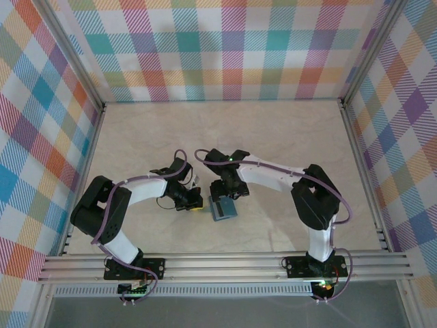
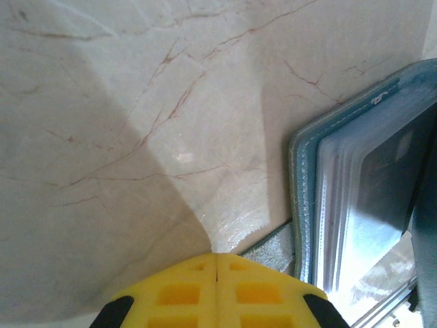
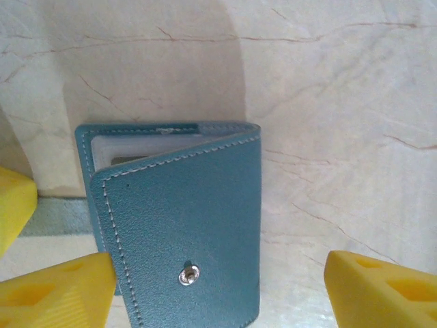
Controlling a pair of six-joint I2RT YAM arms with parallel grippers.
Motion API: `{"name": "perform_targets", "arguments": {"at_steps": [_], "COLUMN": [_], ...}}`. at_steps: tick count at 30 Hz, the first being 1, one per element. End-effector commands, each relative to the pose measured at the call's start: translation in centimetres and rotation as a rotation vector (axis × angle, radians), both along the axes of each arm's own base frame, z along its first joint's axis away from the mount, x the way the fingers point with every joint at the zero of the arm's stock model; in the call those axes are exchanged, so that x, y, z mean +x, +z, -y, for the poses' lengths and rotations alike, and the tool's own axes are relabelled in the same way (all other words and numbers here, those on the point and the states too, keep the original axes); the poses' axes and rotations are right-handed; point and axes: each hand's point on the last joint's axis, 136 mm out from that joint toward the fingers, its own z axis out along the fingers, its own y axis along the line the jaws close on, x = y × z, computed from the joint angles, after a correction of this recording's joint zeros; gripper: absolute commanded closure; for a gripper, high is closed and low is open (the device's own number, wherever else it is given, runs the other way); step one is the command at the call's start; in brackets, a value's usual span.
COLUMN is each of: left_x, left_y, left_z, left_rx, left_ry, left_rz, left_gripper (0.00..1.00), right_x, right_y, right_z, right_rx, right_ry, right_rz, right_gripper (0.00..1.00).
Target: Take the credit cards out of the card holder
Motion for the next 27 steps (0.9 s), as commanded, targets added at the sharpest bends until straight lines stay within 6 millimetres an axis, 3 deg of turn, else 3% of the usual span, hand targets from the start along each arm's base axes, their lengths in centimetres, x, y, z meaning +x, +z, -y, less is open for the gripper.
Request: {"name": "perform_targets", "arguments": {"at_steps": [1, 6, 12, 17, 19, 27], "left_x": [0.3, 1.0, 1.9, 2.1, 1.9, 0.9], "left_y": [-0.8, -0.6, -0.4, -0.2, -0.1, -1.1], "left_z": [-1.4, -1.5, -1.5, -1.7, -1.6, -1.8], "left_rx": [0.098, 0.12, 0.154, 0.191, 0.206, 0.272], "left_ry": [-0.002, 0.01, 0.019, 0.025, 0.019, 0.027], "left_rz": [0.004, 0.009, 0.008, 0.008, 0.007, -0.006], "left_gripper": [0.94, 0.94, 0.94, 0.92, 0.92, 0.92], "right_x": [-0.2, -0.4, -0.8, -1.1, -1.2, -1.5], "right_y": [1.4, 1.1, 0.6, -0.6, -1.1, -3.5], "right_z": [2.0, 3.4, 4.6, 5.7, 6.2, 8.3], "right_rx": [-0.015, 0.003, 0.054, 0.064, 0.056, -0.018], "right_ry": [0.0, -0.02, -0.045, -0.062, -0.062, -0.067], "right_rz": [0.025, 0.014, -0.002, -0.016, -0.018, -0.022], "right_gripper": [0.23, 0.3, 0.47, 0.54, 0.54, 0.41]}}
